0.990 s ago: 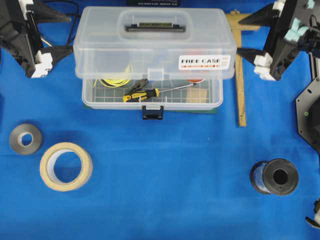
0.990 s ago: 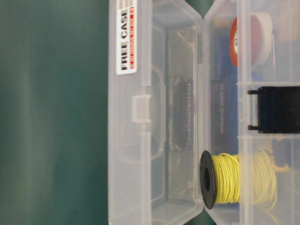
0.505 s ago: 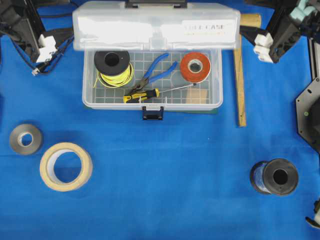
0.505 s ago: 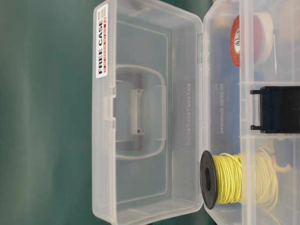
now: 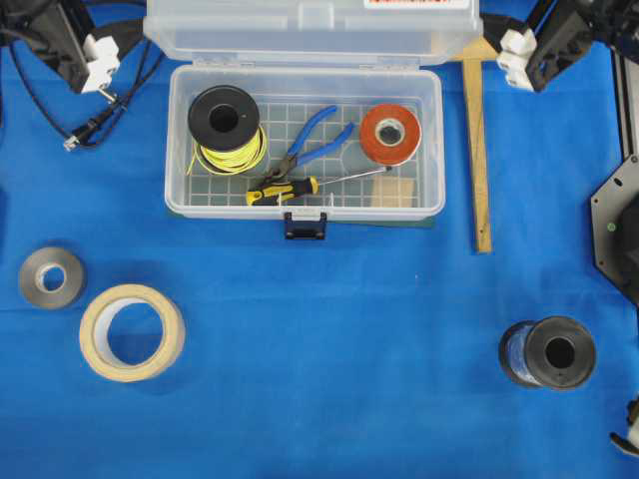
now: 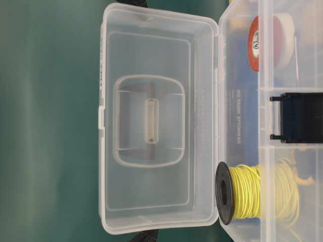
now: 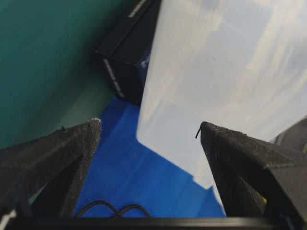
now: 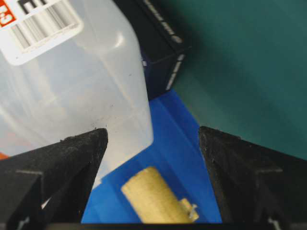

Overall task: Open the tool box with both arms.
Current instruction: 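Lift and swing the lid back away from the table edge with both grippers, then push the lid fully open and release it with both grippers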

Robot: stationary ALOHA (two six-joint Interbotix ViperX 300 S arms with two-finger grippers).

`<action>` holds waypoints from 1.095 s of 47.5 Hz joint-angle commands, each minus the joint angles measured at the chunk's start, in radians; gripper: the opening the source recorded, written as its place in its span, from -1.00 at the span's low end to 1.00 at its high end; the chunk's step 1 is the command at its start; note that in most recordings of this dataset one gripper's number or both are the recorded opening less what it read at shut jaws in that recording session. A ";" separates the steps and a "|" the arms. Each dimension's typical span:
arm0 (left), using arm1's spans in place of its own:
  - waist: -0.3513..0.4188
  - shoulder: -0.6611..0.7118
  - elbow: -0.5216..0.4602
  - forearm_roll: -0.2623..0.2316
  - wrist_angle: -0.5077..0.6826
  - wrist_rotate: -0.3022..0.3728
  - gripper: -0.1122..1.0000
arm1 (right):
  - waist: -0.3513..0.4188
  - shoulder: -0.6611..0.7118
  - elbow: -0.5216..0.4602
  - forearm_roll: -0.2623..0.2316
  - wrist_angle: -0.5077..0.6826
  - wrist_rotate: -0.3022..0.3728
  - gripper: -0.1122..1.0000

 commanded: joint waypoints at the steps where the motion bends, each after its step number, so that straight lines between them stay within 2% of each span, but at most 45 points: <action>1: -0.026 0.020 -0.083 -0.003 -0.049 -0.003 0.84 | 0.018 0.026 -0.052 0.000 -0.032 0.005 0.65; 9: 0.006 0.032 -0.091 -0.003 -0.049 0.000 0.84 | -0.012 0.054 -0.067 -0.015 -0.032 0.005 0.65; 31: 0.109 0.100 -0.091 -0.003 -0.049 0.002 0.84 | -0.087 0.133 -0.106 -0.020 -0.032 0.003 0.65; 52: 0.140 0.114 -0.071 -0.003 -0.043 0.006 0.84 | -0.121 0.143 -0.101 -0.020 -0.028 0.003 0.65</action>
